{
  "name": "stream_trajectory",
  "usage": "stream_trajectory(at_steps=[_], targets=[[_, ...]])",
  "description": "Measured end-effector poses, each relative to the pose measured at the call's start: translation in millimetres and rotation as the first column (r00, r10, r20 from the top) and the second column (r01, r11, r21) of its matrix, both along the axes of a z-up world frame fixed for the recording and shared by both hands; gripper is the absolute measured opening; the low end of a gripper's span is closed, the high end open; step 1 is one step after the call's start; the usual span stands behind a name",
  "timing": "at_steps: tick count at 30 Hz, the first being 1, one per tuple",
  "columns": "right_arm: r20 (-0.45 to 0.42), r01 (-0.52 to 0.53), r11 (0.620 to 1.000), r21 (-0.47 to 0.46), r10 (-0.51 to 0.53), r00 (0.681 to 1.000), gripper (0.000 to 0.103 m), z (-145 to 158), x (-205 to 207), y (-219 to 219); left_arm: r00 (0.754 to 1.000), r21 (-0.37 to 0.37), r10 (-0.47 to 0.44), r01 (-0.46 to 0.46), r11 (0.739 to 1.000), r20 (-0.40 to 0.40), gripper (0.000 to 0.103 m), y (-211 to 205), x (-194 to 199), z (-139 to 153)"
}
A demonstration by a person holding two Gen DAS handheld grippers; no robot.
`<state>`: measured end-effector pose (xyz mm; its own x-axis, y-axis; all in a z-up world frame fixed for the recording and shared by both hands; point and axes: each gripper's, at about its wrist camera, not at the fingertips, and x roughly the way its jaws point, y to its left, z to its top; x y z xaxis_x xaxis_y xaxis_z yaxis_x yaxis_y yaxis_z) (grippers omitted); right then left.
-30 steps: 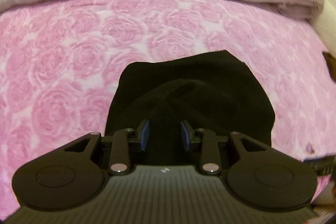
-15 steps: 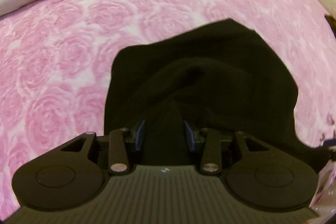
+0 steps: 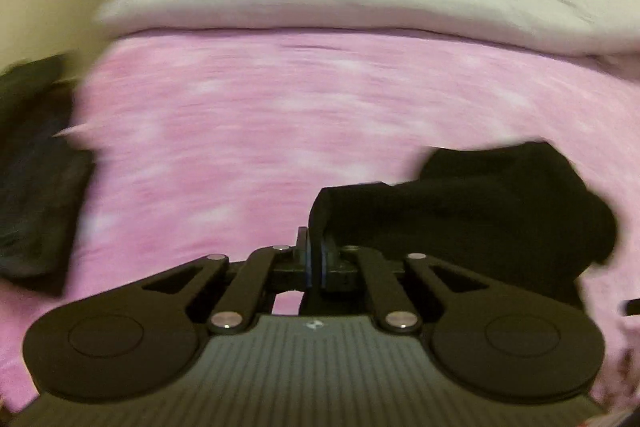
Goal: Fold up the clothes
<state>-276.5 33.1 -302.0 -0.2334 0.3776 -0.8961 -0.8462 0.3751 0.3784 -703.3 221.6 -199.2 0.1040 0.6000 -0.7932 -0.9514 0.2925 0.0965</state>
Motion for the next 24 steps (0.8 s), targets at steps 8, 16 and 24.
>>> stream_trajectory(at_steps=[8,16,24], targets=[[0.161,-0.277,0.949,0.149,0.253,0.954,0.089,27.5,-55.4,51.8,0.989,-0.165,-0.077,0.056,0.985,-0.126,0.013,-26.1,-41.1,-11.4],[0.295,-0.497,0.832,0.248,0.424,0.856,0.076,44.0,-59.6,122.9,0.997,-0.124,0.021,-0.012,0.992,0.076,0.013,-20.1,-38.7,10.5],[0.269,-0.585,0.788,0.191,0.531,0.803,0.077,24.2,-35.8,188.0,0.969,-0.17,0.13,-0.095,0.981,0.21,0.03,21.2,-41.3,4.7]])
